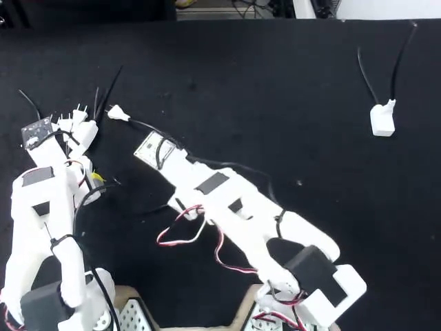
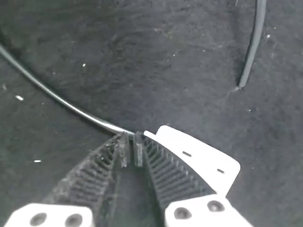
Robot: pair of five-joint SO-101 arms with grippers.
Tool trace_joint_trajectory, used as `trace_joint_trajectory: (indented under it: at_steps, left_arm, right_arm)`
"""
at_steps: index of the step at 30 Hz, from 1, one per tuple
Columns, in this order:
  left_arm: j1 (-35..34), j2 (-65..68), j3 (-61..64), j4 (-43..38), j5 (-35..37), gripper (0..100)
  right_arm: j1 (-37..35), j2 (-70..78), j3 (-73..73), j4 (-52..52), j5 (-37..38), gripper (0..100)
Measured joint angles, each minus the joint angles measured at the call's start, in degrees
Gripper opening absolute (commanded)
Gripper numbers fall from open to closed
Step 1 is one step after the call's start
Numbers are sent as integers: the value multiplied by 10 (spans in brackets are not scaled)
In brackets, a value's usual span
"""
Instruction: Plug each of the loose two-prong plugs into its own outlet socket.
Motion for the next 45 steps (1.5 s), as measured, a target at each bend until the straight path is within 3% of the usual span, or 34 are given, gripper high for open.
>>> trace_joint_trajectory:
  at_steps: [11, 17, 24, 31, 38, 45]
  left_arm:
    - [1, 0, 0, 0, 0, 238]
    - [1, 0, 0, 0, 0, 238]
    - [1, 0, -12, -7, 0, 239]
    - [1, 9, -162, 30, -23, 242]
    - [18, 147, -318, 55, -54, 242]
    - [64, 312, -447, 142, 21, 243]
  right_arm:
    - [18, -8, -2, 4, -20, 29]
    - [18, -150, 8, 76, -47, 29]
    - [53, -222, 156, -73, -50, 29]
    - [111, -223, 197, -132, -83, 29]
    - [113, -223, 197, -132, -82, 29]
    - [114, -223, 197, -132, -82, 29]
